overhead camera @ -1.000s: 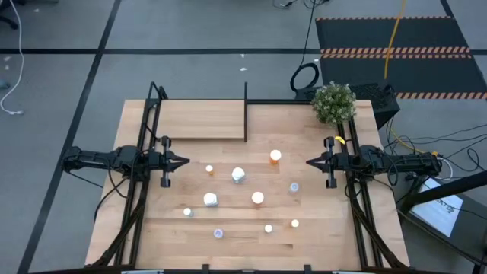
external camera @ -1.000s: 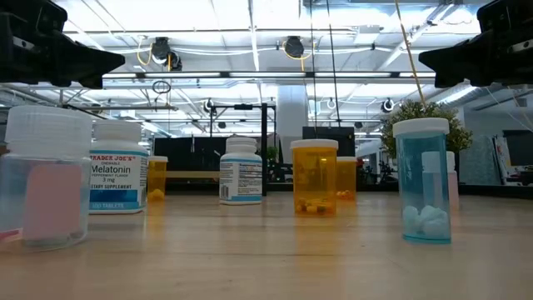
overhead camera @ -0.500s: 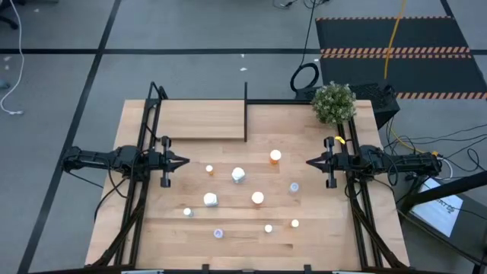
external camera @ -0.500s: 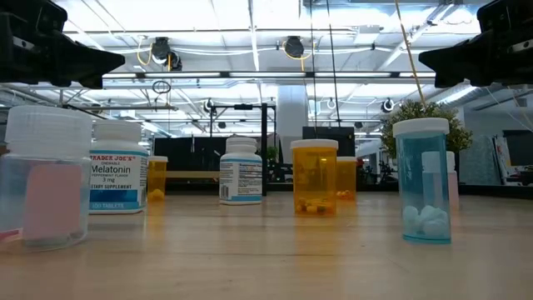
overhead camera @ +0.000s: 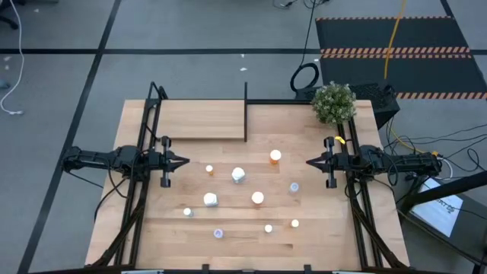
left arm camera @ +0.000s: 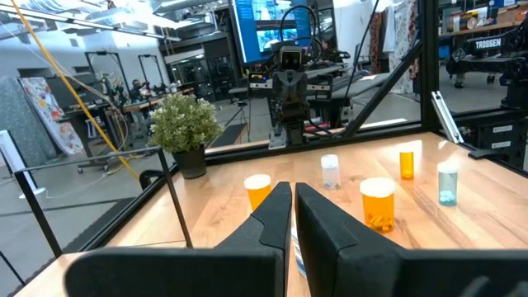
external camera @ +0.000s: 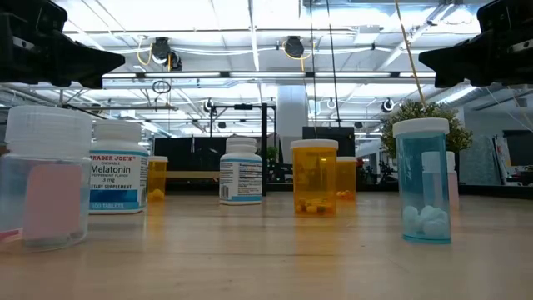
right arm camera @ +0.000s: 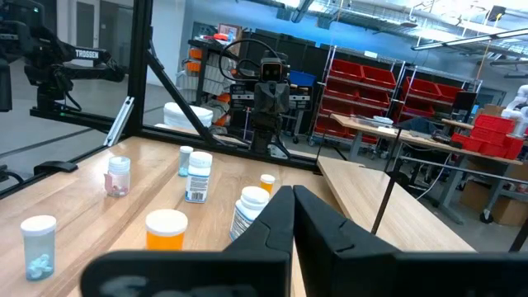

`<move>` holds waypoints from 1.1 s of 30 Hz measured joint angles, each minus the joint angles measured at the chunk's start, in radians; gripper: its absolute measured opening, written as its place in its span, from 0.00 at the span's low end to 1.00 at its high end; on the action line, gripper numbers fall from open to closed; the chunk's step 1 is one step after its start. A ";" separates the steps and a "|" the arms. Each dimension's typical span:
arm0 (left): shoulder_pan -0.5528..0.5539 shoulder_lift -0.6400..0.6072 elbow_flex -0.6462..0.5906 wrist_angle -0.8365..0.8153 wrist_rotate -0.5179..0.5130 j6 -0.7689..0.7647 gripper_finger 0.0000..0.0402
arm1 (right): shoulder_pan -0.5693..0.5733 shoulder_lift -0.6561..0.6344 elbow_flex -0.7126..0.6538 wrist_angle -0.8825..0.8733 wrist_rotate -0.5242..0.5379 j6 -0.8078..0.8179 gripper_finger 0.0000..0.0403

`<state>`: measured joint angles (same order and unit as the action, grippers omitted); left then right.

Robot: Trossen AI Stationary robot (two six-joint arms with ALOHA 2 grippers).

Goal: Pick and place medicine bottles onto shelf by color

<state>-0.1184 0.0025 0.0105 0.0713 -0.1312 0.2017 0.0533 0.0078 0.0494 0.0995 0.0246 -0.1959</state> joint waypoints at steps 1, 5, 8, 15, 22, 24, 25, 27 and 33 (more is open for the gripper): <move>0.000 0.000 0.000 0.000 0.000 0.000 0.06 | 0.000 0.000 0.000 0.000 0.000 0.000 0.00; 0.000 0.000 0.000 0.000 -0.021 0.007 0.06 | 0.000 0.000 0.000 0.000 0.000 0.000 0.00; 0.000 0.000 0.000 0.000 -0.049 0.005 0.06 | 0.000 0.000 0.000 0.000 0.000 0.000 0.00; 0.000 0.000 0.000 0.000 -0.050 0.002 0.06 | 0.000 0.000 0.000 0.000 0.000 0.000 0.00; 0.000 0.000 0.000 0.000 -0.051 -0.054 0.06 | 0.000 0.000 0.000 0.000 0.000 0.000 0.00; 0.000 0.000 0.000 0.000 -0.051 -0.090 0.06 | 0.000 0.000 0.000 0.000 0.000 0.000 0.00; 0.000 0.000 0.000 0.000 -0.051 -0.107 0.06 | 0.000 0.000 0.000 0.000 0.000 0.000 0.00; 0.000 0.000 0.000 0.000 -0.051 -0.139 0.06 | 0.000 0.000 0.000 0.000 0.000 0.000 0.00; -0.001 0.000 0.007 0.004 -0.050 -0.174 0.06 | 0.000 0.000 0.000 0.000 0.000 0.000 0.00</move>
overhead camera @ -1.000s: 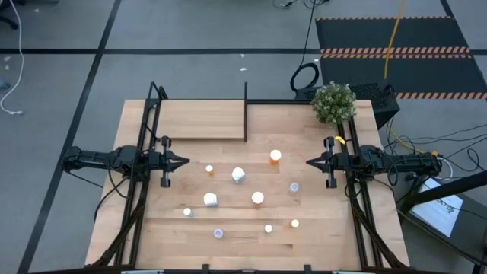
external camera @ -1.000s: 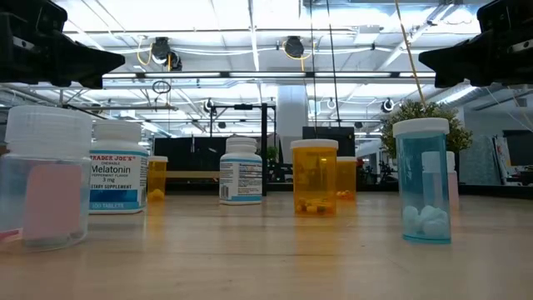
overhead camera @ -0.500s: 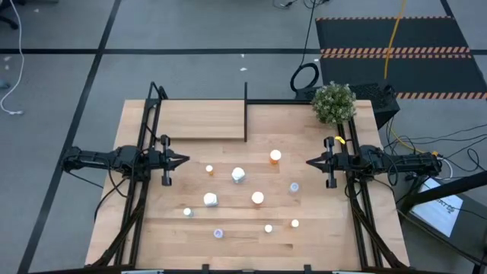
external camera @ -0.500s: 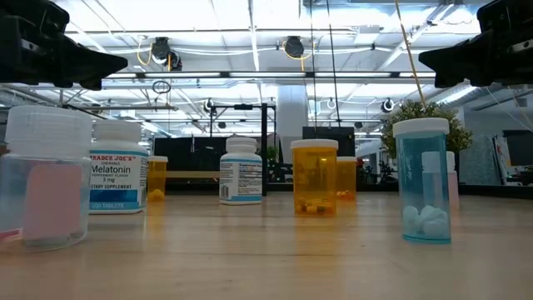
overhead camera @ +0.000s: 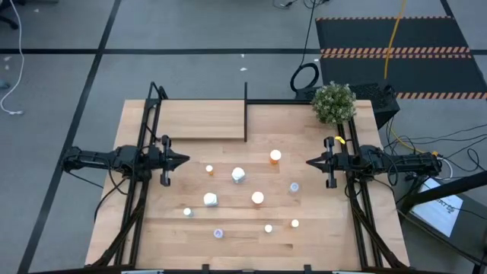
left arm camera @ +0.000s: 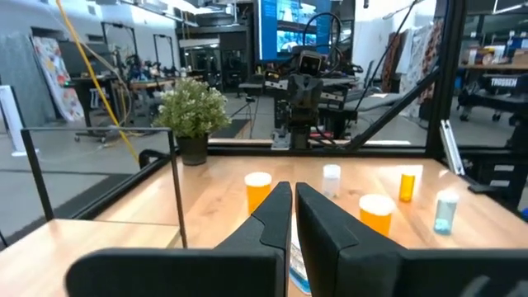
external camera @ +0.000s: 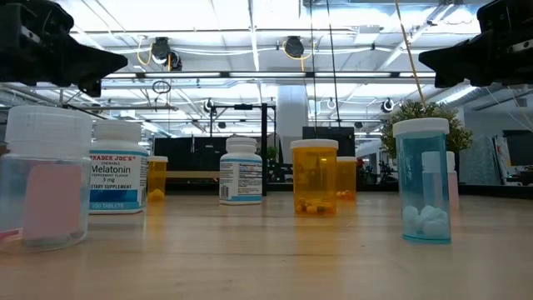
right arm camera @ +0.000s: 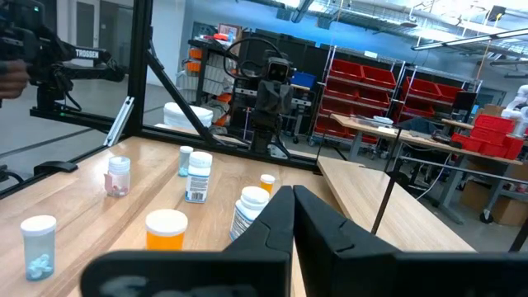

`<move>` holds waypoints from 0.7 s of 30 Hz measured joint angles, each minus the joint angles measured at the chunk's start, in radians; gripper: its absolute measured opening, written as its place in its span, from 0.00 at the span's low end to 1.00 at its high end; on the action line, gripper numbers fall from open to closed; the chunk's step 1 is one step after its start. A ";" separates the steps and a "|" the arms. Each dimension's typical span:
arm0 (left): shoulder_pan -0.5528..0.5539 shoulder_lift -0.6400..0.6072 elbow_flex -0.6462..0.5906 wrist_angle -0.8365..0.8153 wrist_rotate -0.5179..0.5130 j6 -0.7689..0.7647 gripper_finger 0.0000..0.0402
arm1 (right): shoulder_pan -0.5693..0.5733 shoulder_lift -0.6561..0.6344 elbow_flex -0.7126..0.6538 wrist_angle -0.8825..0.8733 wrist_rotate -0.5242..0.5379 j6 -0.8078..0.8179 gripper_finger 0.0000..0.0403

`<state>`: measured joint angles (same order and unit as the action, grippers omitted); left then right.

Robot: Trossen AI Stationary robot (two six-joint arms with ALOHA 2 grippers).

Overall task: Pick and place medicine bottles onto shelf by color
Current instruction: Put the bottom white pill bottle on the shelf

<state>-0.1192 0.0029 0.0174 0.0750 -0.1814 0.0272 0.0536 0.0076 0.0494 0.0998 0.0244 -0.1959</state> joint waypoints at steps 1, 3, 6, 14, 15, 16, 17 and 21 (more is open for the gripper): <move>0.000 0.004 0.008 -0.003 0.000 -0.019 0.06 | 0.000 0.000 0.000 0.000 0.000 0.000 0.00; -0.001 0.015 0.028 -0.003 0.000 -0.053 0.06 | 0.000 0.000 0.000 0.000 0.000 0.000 0.00; -0.001 0.042 0.076 -0.006 0.000 -0.085 0.06 | 0.000 0.000 0.000 0.000 0.000 0.000 0.00; -0.001 0.187 0.345 -0.186 0.000 -0.089 0.06 | 0.000 0.000 0.000 0.000 0.000 0.000 0.00; -0.001 0.212 0.390 -0.218 0.000 -0.088 0.06 | 0.000 0.000 0.000 0.001 0.000 0.000 0.00; -0.001 0.234 0.435 -0.250 0.000 -0.085 0.06 | 0.000 0.000 0.000 0.001 0.000 0.000 0.00; -0.001 0.258 0.480 -0.284 0.000 -0.082 0.06 | 0.000 0.000 0.000 0.001 0.000 0.000 0.00; 0.000 0.349 0.655 -0.394 0.000 -0.076 0.06 | 0.000 0.000 0.000 0.001 0.000 0.000 0.00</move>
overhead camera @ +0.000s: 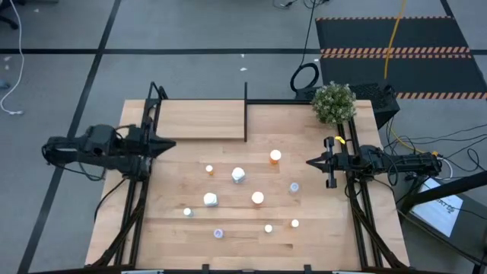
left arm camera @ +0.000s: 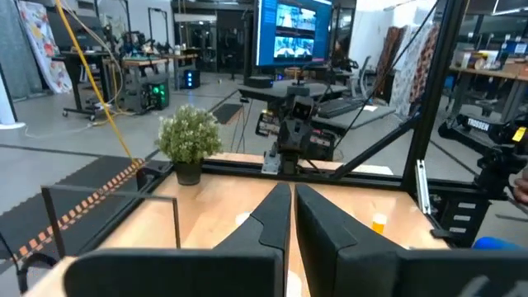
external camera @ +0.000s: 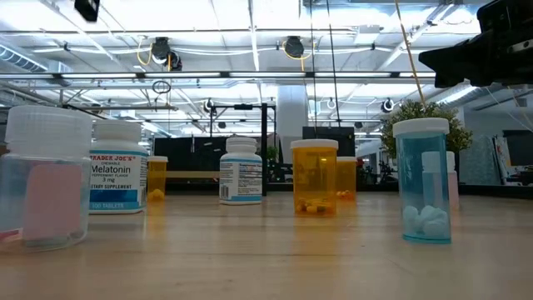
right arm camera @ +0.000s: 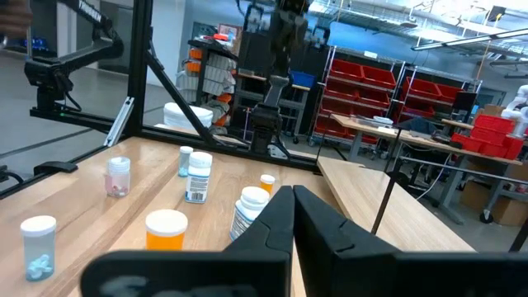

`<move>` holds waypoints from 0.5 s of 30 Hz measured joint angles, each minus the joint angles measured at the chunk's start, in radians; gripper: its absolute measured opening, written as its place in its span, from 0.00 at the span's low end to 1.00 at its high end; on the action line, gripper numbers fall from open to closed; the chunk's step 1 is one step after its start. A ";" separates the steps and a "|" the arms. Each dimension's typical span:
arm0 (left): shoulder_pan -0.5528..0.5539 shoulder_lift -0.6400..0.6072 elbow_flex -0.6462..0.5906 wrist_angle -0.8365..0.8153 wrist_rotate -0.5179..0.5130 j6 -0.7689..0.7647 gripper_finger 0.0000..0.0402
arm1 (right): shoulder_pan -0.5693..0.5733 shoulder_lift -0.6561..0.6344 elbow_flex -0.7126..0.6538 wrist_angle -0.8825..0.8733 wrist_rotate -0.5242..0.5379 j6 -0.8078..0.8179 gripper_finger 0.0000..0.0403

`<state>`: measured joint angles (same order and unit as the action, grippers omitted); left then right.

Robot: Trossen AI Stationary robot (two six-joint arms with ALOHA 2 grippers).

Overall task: Pick and place medicine bottles onto shelf by color
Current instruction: Put the bottom white pill bottle on the shelf

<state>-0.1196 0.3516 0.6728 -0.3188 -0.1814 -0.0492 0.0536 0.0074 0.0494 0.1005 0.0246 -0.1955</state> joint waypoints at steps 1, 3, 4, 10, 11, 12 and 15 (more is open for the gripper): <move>0.000 0.022 0.044 -0.029 0.000 0.005 0.06 | 0.000 0.000 0.000 0.000 0.000 0.000 0.00; 0.000 0.066 0.123 -0.094 0.000 0.019 0.06 | 0.000 0.000 0.000 0.000 0.000 0.000 0.00; 0.000 0.089 0.164 -0.126 0.000 0.023 0.06 | 0.000 0.000 0.000 0.000 0.000 0.000 0.00; 0.000 0.227 0.376 -0.318 0.000 0.024 0.06 | 0.000 0.000 0.000 0.000 0.000 0.070 0.00; 0.000 0.250 0.408 -0.352 0.000 0.021 0.06 | 0.000 0.000 0.000 0.000 0.000 0.087 0.00; 0.000 0.272 0.438 -0.385 0.000 0.020 0.06 | 0.000 0.000 0.000 0.000 0.000 0.103 0.00; 0.000 0.325 0.503 -0.458 0.000 0.020 0.06 | 0.000 0.000 0.000 0.000 0.000 0.154 0.00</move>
<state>-0.1192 0.6768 1.1754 -0.7771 -0.1810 -0.0292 0.0535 0.0078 0.0494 0.1005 0.0246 -0.0411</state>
